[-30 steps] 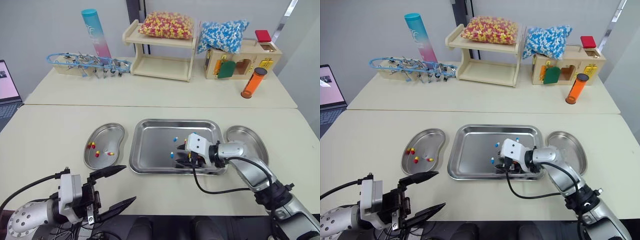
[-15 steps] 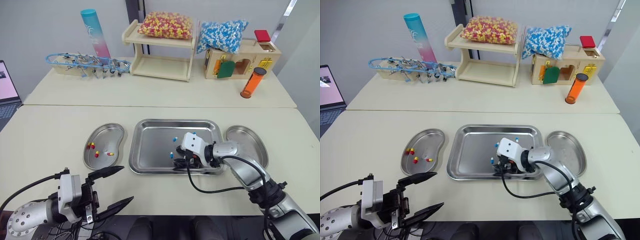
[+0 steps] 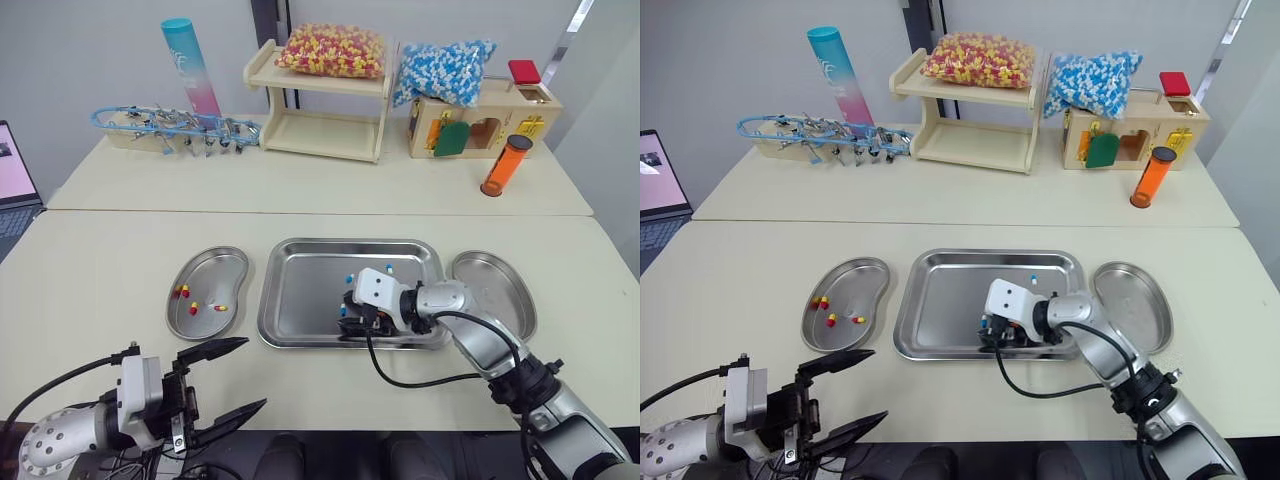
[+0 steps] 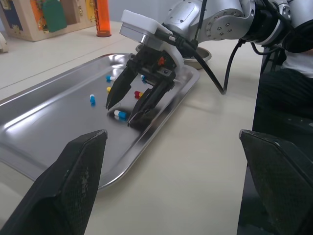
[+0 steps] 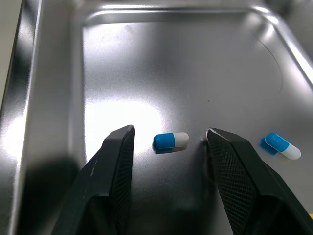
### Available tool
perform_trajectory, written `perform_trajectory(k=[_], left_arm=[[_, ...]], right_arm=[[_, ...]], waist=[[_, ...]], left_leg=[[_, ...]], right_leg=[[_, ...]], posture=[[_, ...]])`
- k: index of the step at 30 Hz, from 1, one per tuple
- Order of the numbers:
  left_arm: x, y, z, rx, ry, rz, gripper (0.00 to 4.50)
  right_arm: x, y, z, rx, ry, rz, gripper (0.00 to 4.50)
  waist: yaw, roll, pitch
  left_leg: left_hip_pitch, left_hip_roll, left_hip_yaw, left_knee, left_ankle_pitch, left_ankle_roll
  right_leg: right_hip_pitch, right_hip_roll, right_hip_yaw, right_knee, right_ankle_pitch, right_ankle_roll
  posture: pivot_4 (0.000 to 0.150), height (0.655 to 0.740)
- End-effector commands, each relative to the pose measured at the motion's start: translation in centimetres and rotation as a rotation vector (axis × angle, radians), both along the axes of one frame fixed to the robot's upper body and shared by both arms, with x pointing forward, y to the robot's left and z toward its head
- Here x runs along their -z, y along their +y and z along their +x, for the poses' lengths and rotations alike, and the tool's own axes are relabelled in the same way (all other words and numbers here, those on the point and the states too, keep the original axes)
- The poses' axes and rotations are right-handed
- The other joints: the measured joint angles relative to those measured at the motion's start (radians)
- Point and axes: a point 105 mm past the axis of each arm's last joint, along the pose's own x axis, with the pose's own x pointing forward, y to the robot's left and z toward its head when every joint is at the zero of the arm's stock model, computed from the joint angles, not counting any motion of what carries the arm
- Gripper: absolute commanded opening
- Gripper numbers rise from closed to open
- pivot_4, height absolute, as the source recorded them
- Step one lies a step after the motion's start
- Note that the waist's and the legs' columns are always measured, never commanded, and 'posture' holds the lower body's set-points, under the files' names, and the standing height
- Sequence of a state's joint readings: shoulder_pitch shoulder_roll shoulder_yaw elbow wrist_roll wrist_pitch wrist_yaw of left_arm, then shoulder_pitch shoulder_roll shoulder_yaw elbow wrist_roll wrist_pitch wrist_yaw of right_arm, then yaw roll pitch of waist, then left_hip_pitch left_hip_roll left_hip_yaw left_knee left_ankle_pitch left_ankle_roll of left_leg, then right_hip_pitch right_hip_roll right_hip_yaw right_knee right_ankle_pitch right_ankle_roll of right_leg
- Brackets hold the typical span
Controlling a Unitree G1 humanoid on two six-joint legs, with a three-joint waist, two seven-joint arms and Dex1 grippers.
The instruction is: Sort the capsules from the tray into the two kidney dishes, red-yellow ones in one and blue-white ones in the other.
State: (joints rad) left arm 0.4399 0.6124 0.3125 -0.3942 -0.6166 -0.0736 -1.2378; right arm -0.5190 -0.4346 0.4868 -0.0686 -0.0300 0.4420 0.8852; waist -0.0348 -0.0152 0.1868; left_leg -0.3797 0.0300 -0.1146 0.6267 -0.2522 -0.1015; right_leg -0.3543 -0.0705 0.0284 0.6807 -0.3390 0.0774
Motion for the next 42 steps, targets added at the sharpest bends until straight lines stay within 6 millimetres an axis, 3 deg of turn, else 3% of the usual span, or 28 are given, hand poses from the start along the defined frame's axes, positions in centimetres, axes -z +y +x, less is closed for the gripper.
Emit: perform_trajectory(k=[1, 3, 12, 20, 27, 34, 42], left_arm=[[-0.8, -0.7, 0.0, 0.02, -0.035, 0.002, 4.5], [-0.9, -0.8, 0.0, 0.02, -0.035, 0.002, 4.5], [-0.8, -0.8, 0.2, 0.017, -0.031, 0.009, 4.5], [-0.9, -0.8, 0.2, 0.017, -0.036, 0.009, 4.5], [-2.0, -2.0, 0.5, 0.076, -0.059, -0.013, 4.5], [-2.8, -3.1, 2.0, 0.121, -0.062, -0.041, 4.5], [-3.0, -4.4, 3.4, 0.179, -0.068, -0.043, 4.5]], right_arm=[[0.5, -0.1, 0.0, -0.005, 0.004, -0.019, 2.56], [0.6, -0.1, 0.0, -0.006, 0.014, -0.018, 2.56], [0.6, -0.5, 0.2, 0.014, 0.051, -0.001, 0.57], [-1.4, -0.1, 0.0, -0.021, 0.015, 0.052, 0.57], [-5.3, -1.5, -1.3, -0.028, -0.046, 0.107, 0.57], [-7.8, -5.5, -3.3, 0.057, -0.079, 0.113, 0.57], [-9.6, -14.1, -6.4, 0.289, -0.057, 0.04, 0.57]], waist=[[0.0, 0.0, 0.0], [0.0, 0.0, 0.0], [0.0, 0.0, 0.0], [0.0, 0.0, 0.0], [0.003, 0.0, 0.0], [0.006, 0.0, 0.0], [0.007, 0.0, 0.0]], left_leg=[[0.0, 0.0, 0.0, 0.0, 0.0, 0.0], [0.0, 0.0, 0.0, 0.0, 0.0, 0.0], [0.0, 0.0, 0.0, 0.0, 0.0, 0.0], [0.0, 0.0, 0.0, 0.0, 0.0, 0.0], [-0.002, 0.0, 0.0, 0.0, 0.0, 0.0], [-0.002, 0.0, 0.0, 0.0, 0.0, 0.0], [-0.002, 0.0, 0.0, 0.0, 0.0, 0.001]], right_leg=[[0.0, 0.0, 0.0, 0.0, 0.0, 0.0], [0.0, 0.0, 0.0, 0.0, 0.0, 0.0], [0.0, 0.0, 0.0, 0.0, 0.0, 0.0], [0.0, 0.0, 0.0, 0.0, 0.0, 0.0], [-0.001, 0.0, 0.0, 0.0, 0.0, 0.0], [-0.001, 0.0, 0.0, 0.0, 0.0, 0.0], [0.0, 0.0, 0.0, -0.001, 0.0, 0.0]], posture=[[0.15, 0.74], [0.15, 0.74], [0.15, 0.74], [0.15, 0.74], [0.15, 0.74], [0.15, 0.74], [0.15, 0.74]])
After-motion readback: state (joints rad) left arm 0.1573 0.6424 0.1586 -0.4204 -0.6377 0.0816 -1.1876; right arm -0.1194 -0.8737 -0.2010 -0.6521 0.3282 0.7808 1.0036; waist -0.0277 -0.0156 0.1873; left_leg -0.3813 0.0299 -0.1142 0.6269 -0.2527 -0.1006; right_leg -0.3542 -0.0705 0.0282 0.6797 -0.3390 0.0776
